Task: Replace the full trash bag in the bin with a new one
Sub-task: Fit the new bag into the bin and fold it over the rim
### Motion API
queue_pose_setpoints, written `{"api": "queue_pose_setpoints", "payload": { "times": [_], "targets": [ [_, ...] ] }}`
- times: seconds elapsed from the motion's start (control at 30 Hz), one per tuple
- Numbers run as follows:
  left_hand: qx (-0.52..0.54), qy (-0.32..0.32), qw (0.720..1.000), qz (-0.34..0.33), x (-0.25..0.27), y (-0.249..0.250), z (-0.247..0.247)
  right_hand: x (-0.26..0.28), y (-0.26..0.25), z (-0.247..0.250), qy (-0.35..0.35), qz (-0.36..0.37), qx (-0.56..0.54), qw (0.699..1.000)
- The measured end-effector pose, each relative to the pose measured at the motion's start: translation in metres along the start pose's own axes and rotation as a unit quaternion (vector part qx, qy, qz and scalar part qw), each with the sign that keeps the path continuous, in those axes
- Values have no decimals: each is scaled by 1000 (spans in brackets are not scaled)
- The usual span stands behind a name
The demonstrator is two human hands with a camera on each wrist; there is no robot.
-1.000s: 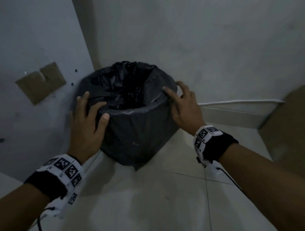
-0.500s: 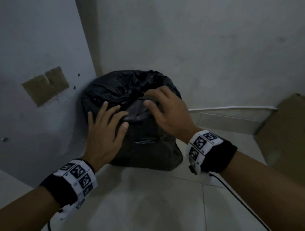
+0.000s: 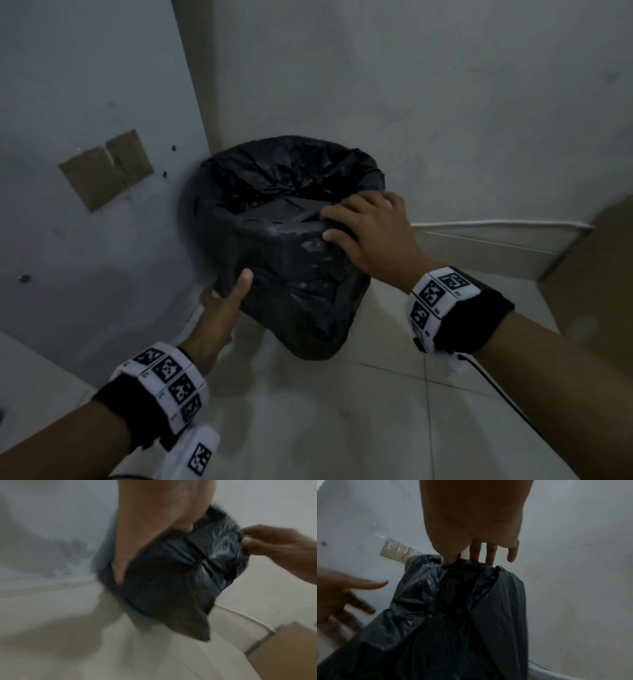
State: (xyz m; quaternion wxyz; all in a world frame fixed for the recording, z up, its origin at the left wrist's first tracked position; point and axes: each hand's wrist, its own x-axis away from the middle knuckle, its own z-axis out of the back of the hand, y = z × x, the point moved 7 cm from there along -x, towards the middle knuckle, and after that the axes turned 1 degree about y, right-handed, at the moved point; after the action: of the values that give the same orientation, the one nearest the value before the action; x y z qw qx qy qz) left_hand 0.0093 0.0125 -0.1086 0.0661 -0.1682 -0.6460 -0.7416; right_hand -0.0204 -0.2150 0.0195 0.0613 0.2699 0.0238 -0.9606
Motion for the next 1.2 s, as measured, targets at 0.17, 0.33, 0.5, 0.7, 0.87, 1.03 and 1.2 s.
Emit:
{"api": "queue_pose_setpoints", "payload": {
  "times": [0.17, 0.33, 0.5, 0.7, 0.87, 1.03, 1.2],
  "targets": [
    [18, -196, 969, 151, 13, -40, -38, -3, -16, -3, -18, 16, -33, 999],
    [-10, -142, 990, 3, 0, -20, -61, -4, -13, -5, -34, -5, -72, 997],
    [-39, -59, 997, -44, -18, -36, -61, -3, -9, -5, 26, 6, -83, 996],
    [-113, -39, 993, -17, -45, -63, -61, 8, -4, -11, 68, 19, -60, 996],
    [-165, -12, 986, 9, -69, -72, -69, 19, 1, -15, 75, 15, -43, 996],
    [-194, -40, 980, 31, -76, -78, -83, 22, 8, -18, 97, -9, -18, 995],
    [-197, -67, 974, 90, -78, -107, -72, 22, 7, -18, 92, -17, -30, 995]
  ]
}}
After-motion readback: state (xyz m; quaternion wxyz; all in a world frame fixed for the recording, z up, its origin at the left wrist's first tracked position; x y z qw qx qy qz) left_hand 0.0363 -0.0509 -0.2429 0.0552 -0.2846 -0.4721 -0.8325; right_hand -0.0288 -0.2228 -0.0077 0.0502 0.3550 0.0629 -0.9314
